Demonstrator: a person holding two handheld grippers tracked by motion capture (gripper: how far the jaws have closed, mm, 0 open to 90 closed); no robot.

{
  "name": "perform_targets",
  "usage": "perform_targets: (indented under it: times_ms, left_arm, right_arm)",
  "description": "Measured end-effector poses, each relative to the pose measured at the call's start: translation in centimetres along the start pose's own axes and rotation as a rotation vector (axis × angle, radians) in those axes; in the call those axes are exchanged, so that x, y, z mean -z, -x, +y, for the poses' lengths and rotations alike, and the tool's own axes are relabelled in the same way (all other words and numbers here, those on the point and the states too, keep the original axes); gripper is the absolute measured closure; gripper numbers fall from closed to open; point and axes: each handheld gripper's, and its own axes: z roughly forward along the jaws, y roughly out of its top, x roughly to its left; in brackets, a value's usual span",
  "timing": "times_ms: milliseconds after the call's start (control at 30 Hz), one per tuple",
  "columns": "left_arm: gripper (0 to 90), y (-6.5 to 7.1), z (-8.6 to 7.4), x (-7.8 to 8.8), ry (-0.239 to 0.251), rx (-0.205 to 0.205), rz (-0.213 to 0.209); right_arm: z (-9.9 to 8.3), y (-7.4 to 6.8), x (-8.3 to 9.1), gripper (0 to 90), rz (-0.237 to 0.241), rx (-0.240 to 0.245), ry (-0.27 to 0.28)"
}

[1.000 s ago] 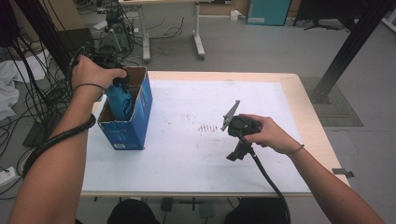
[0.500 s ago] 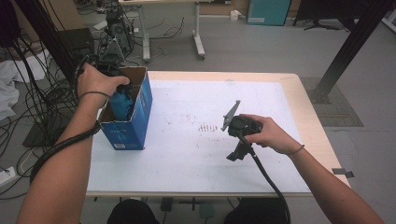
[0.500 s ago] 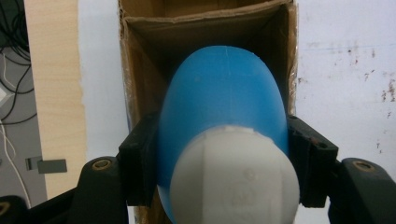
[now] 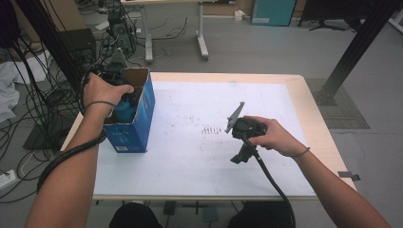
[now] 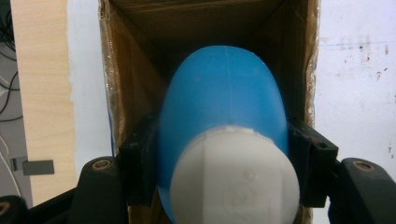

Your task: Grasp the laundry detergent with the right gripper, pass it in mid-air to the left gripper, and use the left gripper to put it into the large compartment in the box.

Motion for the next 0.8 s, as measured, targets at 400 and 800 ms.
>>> perform_targets:
  times_ms: [400,800]
  left_arm:
    - [37.6,-0.2,-0.5,-0.9,0.001,0.015,0.0]
    - [37.6,-0.4,-0.7,-1.5,0.005,0.027,-0.007]
  right_arm:
    - [-0.2,-0.1,0.2,6.8,-0.003,-0.007,0.0]
    - [-0.2,-0.1,0.3,6.7,-0.006,-0.011,0.0]
